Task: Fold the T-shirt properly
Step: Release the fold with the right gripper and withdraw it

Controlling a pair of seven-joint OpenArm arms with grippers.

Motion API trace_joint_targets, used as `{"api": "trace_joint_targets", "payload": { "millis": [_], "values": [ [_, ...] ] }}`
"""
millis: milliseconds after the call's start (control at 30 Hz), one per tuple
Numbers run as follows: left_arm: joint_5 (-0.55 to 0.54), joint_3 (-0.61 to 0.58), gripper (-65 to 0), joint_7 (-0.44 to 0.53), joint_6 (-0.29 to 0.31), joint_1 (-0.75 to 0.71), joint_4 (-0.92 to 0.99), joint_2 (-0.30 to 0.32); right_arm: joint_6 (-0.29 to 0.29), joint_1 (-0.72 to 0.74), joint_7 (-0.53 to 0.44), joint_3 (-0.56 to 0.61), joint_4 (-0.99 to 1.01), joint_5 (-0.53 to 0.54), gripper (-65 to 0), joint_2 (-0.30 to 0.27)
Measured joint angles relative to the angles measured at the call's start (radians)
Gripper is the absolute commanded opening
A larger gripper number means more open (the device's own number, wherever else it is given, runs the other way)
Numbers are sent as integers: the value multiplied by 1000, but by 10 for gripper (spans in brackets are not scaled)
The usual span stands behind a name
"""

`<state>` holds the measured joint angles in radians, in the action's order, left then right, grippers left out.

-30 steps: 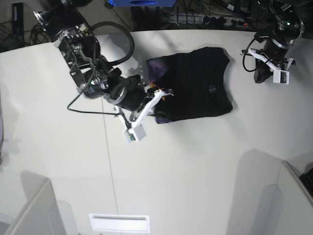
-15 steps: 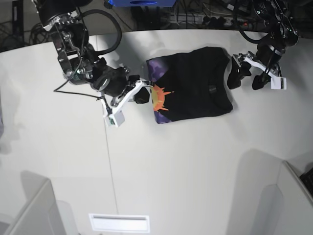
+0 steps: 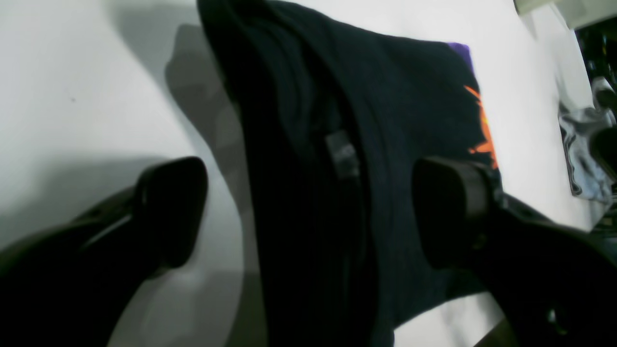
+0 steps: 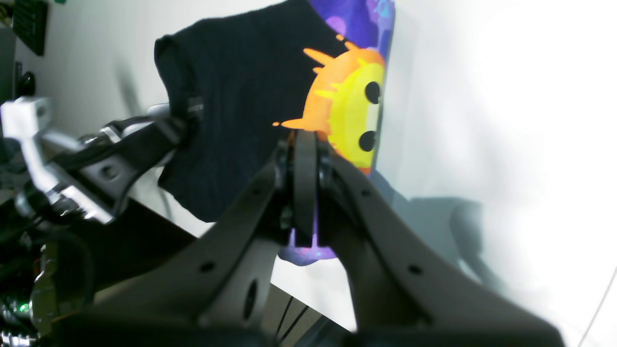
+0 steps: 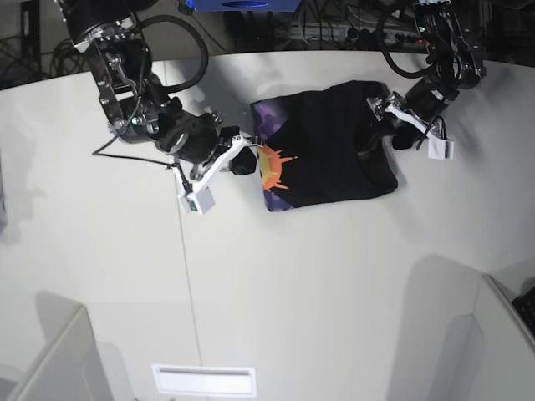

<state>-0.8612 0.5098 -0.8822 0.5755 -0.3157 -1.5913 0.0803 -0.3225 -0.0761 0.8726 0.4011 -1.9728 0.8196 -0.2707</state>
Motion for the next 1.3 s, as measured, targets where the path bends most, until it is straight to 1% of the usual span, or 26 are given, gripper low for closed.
{"api": "trace_joint_targets", "payload": {
  "millis": [167,300,367,400,467,533,633,733,767,833,867,933,1067,1233,1300],
  "values": [
    [0,-24,0,23,0,25,47,4,0,-23,-4,-5,0,0,-650,-1],
    [89,-69,0,37,5,48,45,3,0,-24,-6,-5,0,0,-650,0],
    [112,-74,0,45,5,55,49,-3,0,-27,-4,-7,0,0,-650,-1],
    [111,-74,-30,50,5,54,49,-5,0,-27,-5,-7,0,0,-650,-1],
    [119,-72,-153,48,5,53,49,-2,0,-24,-6,-7,0,0,-650,0],
    [131,-72,-293,35,0,52,52,5,0,-25,-5,-7,0,0,-650,0],
    [148,-72,-472,17,0,52,52,3,0,-24,-5,-7,0,0,-650,0],
    [147,-75,-615,18,-1,52,55,3,0,-24,-5,-7,0,0,-650,0],
    [146,-75,-650,18,-1,52,55,4,0,-24,-5,-8,0,0,-650,0],
    [145,-80,-650,19,-1,52,56,15,0,-25,-5,-11,0,0,-650,0],
    [146,-82,-650,17,0,52,58,22,0,-27,-3,-29,0,2,-650,2],
    [142,-82,-650,14,-1,52,58,29,0,-47,-36,-73,0,2,-650,3],
    [142,-85,-650,6,0,51,57,68,0,-94,-54,-159,0,-5,-650,-3],
    [146,-93,-650,3,-1,50,55,135,0,-128,-60,-259,0,-5,-650,2],
    [146,-157,-650,13,-1,54,55,186,0,-145,-61,-293,0,-8,-650,1]
  ]
}}
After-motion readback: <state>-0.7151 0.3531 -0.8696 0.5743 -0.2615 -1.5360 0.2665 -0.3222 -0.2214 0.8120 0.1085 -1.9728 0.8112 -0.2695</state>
